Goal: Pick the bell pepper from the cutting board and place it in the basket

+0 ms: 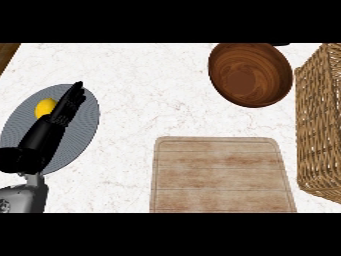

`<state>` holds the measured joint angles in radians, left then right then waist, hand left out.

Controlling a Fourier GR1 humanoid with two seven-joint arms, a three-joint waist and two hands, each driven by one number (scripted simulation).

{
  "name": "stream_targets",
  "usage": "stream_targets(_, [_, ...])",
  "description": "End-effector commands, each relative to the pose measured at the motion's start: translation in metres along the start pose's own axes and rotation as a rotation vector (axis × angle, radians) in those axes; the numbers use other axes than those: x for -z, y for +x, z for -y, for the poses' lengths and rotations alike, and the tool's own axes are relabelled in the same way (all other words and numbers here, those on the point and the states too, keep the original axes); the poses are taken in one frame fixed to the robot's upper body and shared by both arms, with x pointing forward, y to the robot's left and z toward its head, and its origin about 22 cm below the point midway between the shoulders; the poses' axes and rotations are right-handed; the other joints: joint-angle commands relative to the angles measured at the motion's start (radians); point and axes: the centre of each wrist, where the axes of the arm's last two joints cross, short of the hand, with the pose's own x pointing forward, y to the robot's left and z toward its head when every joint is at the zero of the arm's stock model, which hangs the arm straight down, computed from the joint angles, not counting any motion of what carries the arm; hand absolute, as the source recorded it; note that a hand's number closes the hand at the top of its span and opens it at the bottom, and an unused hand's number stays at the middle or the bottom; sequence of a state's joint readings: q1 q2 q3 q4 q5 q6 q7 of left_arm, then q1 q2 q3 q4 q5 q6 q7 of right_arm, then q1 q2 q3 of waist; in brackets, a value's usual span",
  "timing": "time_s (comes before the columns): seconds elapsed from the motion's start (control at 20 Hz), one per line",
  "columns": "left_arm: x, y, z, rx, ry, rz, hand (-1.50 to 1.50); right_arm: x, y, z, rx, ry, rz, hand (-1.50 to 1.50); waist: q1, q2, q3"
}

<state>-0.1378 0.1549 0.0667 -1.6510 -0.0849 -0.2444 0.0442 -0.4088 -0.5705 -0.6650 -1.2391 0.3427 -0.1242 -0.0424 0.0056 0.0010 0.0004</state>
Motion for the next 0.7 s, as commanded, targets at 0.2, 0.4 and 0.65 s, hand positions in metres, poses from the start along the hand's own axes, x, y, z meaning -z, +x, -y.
stream_targets(0.2, [0.016, 0.002, 0.001, 0.016, 0.017, 0.011, 0.0, 0.022, 0.002, -0.007, 0.014, 0.008, 0.07, -1.5, -0.002, 0.0, 0.0])
stream_targets(0.4, [0.011, -0.003, -0.014, 0.002, 0.006, -0.007, 0.0, 0.031, 0.016, 0.015, 0.125, 0.016, 0.073, -1.5, -0.005, -0.001, 0.0])
stream_targets(0.65, [0.009, -0.004, 0.002, -0.017, 0.001, 0.003, 0.0, 0.049, 0.019, 0.029, 0.265, -0.072, -0.037, -1.5, 0.0, 0.0, 0.0])
